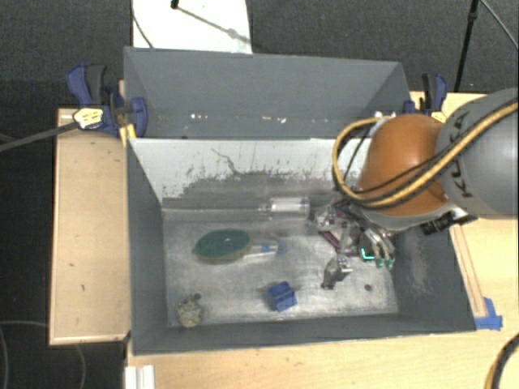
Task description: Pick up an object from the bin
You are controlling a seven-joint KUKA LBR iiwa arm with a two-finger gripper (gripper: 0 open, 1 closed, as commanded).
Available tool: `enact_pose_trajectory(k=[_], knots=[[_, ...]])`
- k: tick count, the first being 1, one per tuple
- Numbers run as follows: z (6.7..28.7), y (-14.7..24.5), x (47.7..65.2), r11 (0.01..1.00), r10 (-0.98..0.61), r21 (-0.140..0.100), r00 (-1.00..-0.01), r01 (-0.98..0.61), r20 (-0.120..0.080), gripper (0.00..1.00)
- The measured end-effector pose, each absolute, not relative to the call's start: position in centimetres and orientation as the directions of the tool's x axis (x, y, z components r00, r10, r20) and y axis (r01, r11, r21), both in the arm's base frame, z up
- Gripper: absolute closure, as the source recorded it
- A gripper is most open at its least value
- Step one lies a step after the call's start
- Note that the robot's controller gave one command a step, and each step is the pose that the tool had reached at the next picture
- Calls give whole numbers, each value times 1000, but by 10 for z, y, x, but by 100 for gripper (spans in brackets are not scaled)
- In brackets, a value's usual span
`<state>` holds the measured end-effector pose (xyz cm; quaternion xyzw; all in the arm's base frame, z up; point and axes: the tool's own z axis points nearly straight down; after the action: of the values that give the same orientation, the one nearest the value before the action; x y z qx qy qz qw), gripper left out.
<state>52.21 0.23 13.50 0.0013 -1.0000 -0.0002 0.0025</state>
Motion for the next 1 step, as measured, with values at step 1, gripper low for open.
enact_pose_trajectory(k=[1], knots=[[99, 95, 556, 985, 174, 5, -985, 174, -3, 0]])
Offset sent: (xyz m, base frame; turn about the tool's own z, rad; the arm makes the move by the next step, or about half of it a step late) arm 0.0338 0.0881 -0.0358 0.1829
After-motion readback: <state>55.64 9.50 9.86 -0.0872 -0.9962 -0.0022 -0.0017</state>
